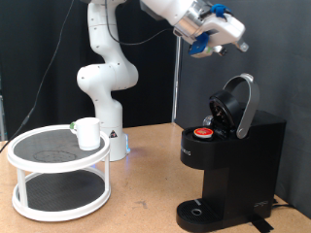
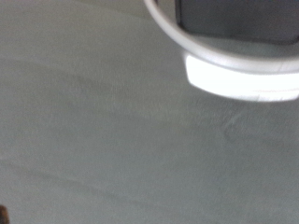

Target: Make a cup of coffee with the keurig machine

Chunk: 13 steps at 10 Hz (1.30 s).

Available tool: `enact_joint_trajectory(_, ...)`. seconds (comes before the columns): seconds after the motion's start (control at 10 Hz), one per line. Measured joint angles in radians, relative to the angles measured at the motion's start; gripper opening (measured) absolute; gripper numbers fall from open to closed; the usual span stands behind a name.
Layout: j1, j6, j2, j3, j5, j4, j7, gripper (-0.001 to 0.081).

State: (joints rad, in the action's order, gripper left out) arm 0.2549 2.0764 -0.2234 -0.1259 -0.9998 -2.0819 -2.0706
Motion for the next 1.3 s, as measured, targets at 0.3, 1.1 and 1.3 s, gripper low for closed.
enact_joint_trajectory(0.3, 0.006, 0.026, 0.032, 0.031, 0.0, 0.035, -0.048, 0.0734)
enact_joint_trajectory(1.1, 0.011, -0.014, 0.05, 0.091, 0.096, 0.085, -0.143, 0.0734)
enact_joint_trajectory(1.3, 0.011, 0.018, 0.051, 0.121, 0.117, 0.088, -0.176, 0.0734)
